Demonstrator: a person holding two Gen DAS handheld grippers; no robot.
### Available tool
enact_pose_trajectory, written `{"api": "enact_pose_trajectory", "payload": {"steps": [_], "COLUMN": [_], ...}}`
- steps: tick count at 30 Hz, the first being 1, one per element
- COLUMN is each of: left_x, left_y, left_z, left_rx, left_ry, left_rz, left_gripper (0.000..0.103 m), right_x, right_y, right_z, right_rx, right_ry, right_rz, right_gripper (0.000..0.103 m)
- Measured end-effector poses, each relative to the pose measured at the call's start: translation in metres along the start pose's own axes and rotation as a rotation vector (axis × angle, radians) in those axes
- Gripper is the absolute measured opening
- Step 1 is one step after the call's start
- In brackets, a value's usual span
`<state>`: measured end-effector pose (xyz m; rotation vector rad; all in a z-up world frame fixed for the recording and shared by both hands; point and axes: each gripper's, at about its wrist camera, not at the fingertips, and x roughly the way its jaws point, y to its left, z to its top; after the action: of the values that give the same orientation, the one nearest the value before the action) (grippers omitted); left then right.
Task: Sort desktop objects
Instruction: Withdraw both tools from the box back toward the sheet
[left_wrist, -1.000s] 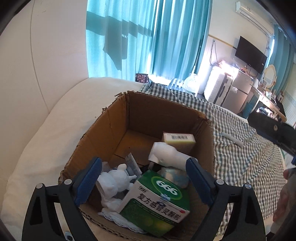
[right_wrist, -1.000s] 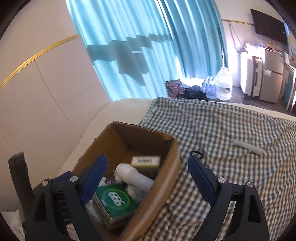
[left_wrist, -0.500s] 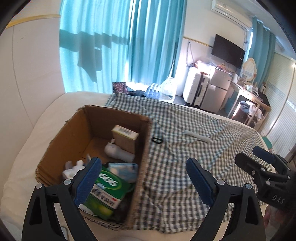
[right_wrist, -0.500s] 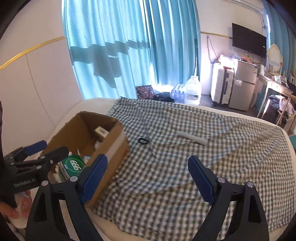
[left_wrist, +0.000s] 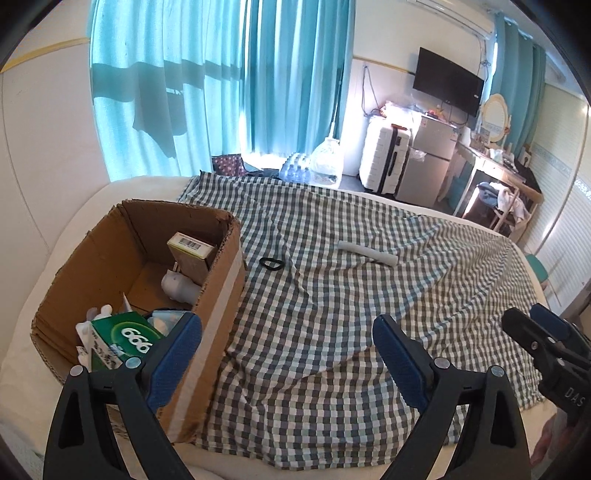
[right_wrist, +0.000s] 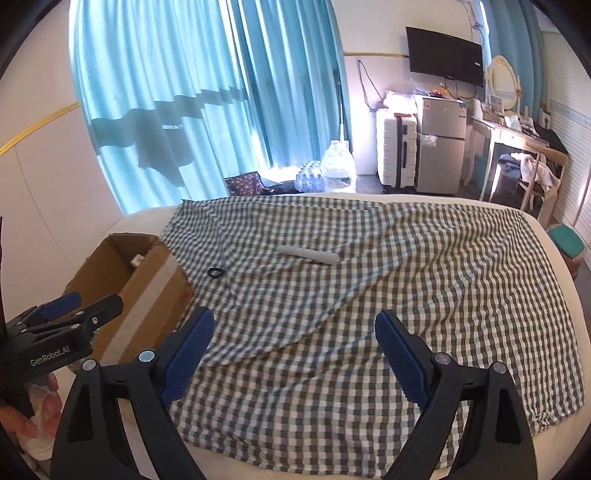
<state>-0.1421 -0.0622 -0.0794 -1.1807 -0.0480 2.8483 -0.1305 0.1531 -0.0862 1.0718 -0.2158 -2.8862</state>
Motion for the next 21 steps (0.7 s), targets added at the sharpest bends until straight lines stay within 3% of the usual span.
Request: {"api": "enact_pose_trajectory", "payload": {"steps": [8,21], "left_x": [0.056,0.166], "left_y": [-0.024,-0.044], "left_z": [0.000,0.014], "left_rx": [0.017,-0.041], "left_ry": [0.037,0.102], "left_rz": [0.028,0.100], "left_gripper": [0.096,0.096], "right_x": [0.041,0.151], "right_y": [-0.034,-0.058], "right_z": [0.001,0.026], "right_rx": [0.021,-0.066], "right_ry": [0.038,0.123], "right_rz": [0.000,-0.012], "right_gripper": [0.089,0.089]}}
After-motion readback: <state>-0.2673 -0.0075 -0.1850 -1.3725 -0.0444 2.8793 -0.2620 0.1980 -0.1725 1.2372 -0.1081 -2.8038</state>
